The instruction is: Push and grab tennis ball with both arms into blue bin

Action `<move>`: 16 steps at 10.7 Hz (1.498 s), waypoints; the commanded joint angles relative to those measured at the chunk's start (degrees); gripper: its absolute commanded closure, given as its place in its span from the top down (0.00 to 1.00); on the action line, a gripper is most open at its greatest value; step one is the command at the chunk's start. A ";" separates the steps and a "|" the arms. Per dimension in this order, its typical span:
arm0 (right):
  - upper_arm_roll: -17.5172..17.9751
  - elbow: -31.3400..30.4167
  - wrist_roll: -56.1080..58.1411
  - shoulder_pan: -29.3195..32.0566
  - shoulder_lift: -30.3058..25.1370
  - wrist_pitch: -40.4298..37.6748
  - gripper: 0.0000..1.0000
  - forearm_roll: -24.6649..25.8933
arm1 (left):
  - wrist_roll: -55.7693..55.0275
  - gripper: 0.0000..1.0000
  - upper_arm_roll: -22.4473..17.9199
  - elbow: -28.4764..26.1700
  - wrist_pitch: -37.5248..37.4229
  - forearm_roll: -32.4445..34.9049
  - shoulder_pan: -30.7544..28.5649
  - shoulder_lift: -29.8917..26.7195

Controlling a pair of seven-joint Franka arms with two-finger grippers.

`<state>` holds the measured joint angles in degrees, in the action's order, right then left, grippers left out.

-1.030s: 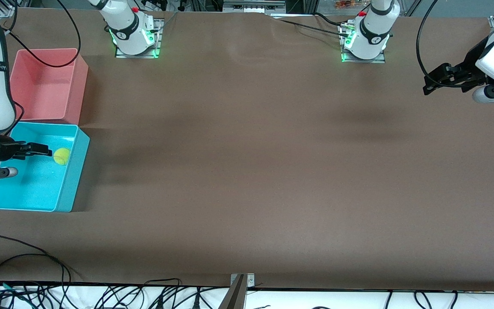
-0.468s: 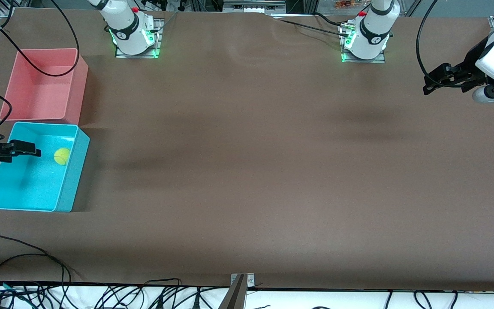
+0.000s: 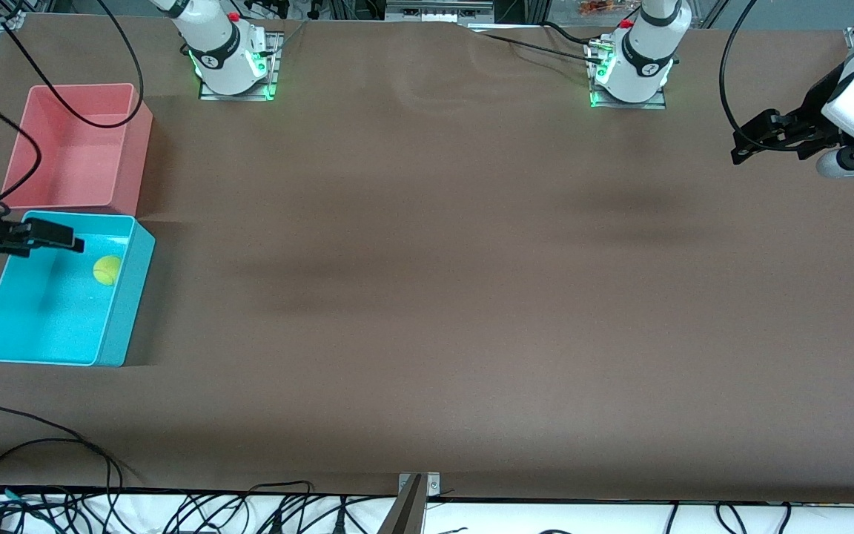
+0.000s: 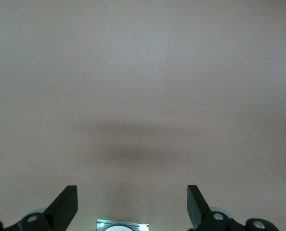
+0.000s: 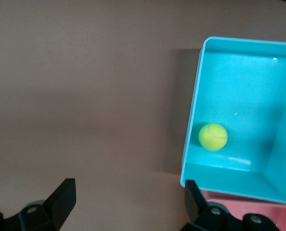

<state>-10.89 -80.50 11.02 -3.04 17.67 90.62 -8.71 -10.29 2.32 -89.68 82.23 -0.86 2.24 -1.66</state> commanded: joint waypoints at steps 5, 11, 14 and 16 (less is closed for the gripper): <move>0.26 -15.28 -15.73 -9.27 -10.37 2.53 1.00 7.92 | -0.44 1.00 -0.21 1.88 -1.28 -0.28 0.04 0.95; 0.08 -14.68 -16.73 -6.99 -13.71 3.25 1.00 8.01 | -0.44 1.00 -0.21 1.88 -1.28 -0.28 -0.31 0.95; 0.34 -14.59 -16.47 -3.66 -14.07 3.24 1.00 7.66 | -0.44 1.00 -0.21 1.88 -1.28 -0.28 -0.31 0.95; 0.70 -14.59 -16.47 -3.29 -14.07 3.16 1.00 7.57 | -0.44 1.00 -0.21 1.88 -1.28 -0.28 -0.31 0.95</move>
<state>-11.22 -93.33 -4.78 -7.28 5.02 93.53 -1.41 -10.29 2.21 -89.68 82.19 -0.86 2.00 -1.60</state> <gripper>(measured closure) 0.000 0.000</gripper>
